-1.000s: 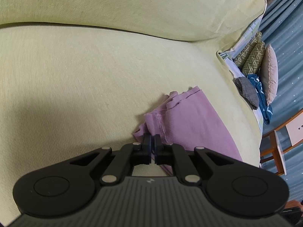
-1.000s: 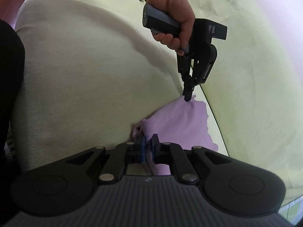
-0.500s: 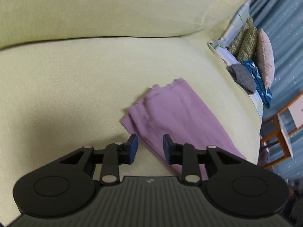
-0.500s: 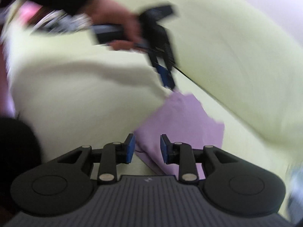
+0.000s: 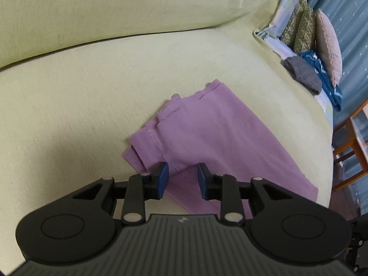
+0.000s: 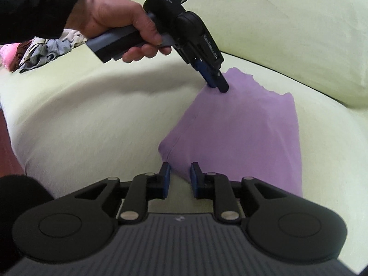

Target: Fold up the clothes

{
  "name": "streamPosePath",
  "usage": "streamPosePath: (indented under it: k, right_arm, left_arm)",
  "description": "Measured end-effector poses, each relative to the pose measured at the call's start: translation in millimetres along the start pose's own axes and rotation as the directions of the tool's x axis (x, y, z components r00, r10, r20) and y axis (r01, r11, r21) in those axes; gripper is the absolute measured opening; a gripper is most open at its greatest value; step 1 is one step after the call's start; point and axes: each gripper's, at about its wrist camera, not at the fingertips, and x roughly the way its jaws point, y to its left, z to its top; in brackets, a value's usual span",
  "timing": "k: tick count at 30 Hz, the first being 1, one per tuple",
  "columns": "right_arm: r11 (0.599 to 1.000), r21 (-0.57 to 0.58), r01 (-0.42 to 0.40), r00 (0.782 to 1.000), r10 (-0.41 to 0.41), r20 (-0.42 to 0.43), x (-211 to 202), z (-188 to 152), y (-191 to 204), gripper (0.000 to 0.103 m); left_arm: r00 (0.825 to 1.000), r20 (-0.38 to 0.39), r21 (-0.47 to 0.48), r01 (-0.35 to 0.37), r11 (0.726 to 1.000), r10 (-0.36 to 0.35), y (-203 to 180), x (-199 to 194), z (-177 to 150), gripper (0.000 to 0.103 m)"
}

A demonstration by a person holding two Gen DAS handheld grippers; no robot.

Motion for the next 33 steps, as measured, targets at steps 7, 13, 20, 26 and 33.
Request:
streamPosePath:
  k: [7, 13, 20, 26, 33]
  right_arm:
    - [0.998, 0.049, 0.034, 0.997, -0.038, 0.073, -7, 17, 6, 0.017]
    - [0.996, -0.07, 0.055, 0.998, -0.055, 0.003, 13, 4, 38, 0.022]
    - [0.997, 0.073, 0.01, 0.997, -0.016, 0.079, -6, 18, 17, 0.022]
    - [0.984, 0.168, 0.057, 0.996, -0.068, 0.057, -9, 16, -10, 0.022]
    - [0.978, 0.203, 0.052, 0.998, -0.056, 0.015, -19, 17, -8, 0.022]
  left_arm:
    - [1.0, 0.019, -0.043, 0.003, 0.999, -0.002, 9, -5, 3, 0.034]
    - [1.0, 0.031, -0.076, 0.003, 0.997, 0.0, 22, 0, 3, 0.022]
    - [0.999, 0.036, -0.007, 0.035, 0.999, -0.034, 1, -10, 20, 0.028]
    - [1.0, 0.0, 0.072, 0.002, 0.997, -0.002, -16, 20, 38, 0.026]
    - [0.999, 0.034, -0.032, -0.035, 0.999, 0.036, 17, 27, 38, 0.007]
